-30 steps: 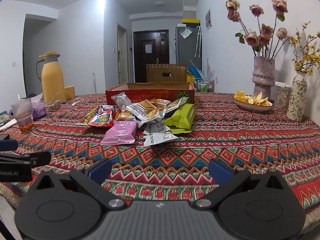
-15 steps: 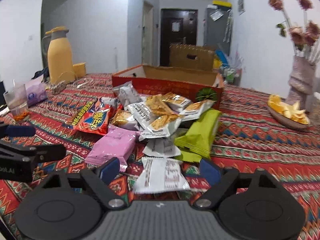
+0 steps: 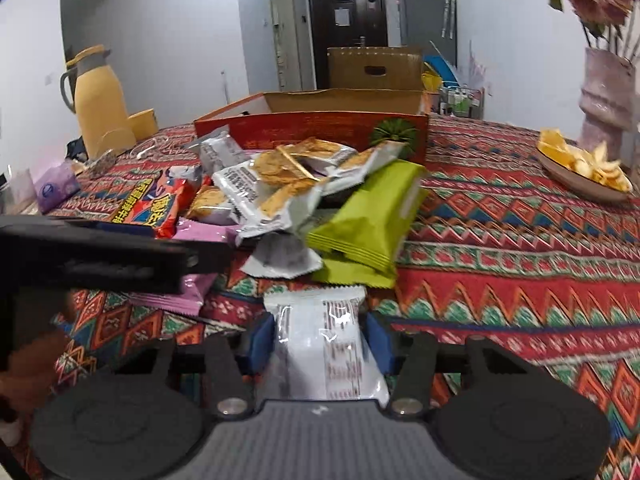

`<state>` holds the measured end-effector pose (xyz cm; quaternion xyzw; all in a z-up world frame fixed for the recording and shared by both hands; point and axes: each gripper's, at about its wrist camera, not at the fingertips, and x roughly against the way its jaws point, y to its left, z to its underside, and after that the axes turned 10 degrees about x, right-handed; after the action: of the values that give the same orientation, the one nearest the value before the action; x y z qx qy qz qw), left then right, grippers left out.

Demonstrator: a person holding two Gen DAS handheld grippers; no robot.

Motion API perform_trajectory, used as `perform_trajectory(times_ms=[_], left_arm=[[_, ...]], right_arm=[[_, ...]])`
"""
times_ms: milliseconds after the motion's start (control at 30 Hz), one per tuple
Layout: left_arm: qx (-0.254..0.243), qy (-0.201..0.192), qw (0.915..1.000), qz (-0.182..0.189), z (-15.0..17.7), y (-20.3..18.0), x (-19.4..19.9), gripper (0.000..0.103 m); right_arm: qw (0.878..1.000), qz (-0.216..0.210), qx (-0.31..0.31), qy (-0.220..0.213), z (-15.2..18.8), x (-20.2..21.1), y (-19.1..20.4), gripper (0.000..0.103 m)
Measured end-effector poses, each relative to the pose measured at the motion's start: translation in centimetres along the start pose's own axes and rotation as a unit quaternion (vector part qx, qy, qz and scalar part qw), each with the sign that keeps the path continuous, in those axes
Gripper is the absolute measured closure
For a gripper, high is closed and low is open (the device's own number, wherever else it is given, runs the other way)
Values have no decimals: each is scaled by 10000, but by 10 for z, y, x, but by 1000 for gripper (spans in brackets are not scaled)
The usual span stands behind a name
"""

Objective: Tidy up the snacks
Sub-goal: 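Grasp the pink packet with the left tool while the right tool grasps a white packet, then carry both packets into the orange box and open both tools to release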

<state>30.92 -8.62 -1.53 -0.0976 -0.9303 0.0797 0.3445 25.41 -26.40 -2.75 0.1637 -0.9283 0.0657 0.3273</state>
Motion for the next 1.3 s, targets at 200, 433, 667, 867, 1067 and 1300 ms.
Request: perform_trajectory(times_ms=[200,433,667,867,1067,1300], left_arm=[[323,-136,9985,-411,2,-1,0,43],[382,3,9992,-136,21,1,28,42],[297,141,9992,-228,34,-2,30,27],[185,45,9994,-283,39,-7,36,40],[273,-44,9993,-265,38,-2,58,40],[-81,-515,9975,-482,16,19,96,40]], right_arm=[[9999,-41,157,-26,2,0,-5,51],[9997,-10,234,-14,6,9,4,60],[9994,84,335,-46,15,19,7,54],[9997,77,225,-108,19,22,3,60],[9998,16,115,-132,22,31,3,60],[9991,-59,7,-422,13,59,-3,60]])
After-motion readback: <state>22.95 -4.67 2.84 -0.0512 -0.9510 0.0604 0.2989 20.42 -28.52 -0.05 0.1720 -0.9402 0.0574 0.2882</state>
